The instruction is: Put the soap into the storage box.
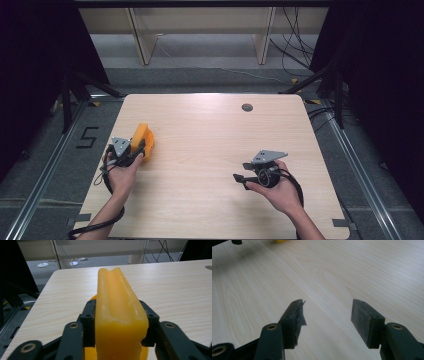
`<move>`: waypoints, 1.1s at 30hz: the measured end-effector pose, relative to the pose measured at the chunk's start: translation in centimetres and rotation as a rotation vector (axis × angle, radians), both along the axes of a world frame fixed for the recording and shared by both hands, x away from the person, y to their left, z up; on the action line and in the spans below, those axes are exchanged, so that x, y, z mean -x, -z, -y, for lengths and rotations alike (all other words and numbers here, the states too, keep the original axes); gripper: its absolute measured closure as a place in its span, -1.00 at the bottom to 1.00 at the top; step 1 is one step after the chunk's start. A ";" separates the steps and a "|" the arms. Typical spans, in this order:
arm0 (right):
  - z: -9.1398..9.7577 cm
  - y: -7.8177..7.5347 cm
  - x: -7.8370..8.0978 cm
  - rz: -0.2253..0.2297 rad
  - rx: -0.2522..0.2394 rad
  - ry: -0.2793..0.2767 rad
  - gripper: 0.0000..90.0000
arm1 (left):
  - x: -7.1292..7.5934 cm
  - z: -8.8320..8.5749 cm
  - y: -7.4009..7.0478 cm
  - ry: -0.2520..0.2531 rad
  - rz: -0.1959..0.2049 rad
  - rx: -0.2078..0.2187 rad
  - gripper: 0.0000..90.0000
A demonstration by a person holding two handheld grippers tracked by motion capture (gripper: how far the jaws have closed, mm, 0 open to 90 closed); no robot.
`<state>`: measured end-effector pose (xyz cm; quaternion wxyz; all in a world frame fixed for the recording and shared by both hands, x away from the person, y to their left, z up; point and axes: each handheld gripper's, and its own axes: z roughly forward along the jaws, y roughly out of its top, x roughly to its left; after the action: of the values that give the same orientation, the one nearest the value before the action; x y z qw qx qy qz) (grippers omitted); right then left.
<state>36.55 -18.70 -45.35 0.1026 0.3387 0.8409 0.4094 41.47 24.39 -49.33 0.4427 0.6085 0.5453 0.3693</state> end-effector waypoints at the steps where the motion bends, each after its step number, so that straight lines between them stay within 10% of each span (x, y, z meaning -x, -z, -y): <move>1: 0.0 0.0 0.0 0.000 0.000 0.000 -0.03 | 0.0 0.0 0.0 0.007 0.000 0.000 0.15; 33: 0.0 0.1 -0.1 0.009 -0.007 0.000 -0.04 | 4.3 -1.9 -2.0 0.107 -0.061 -0.008 -0.37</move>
<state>36.67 -18.69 -45.47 0.1054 0.3371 0.8390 0.4138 37.19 26.24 -47.35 0.4425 0.6497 0.5235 0.3287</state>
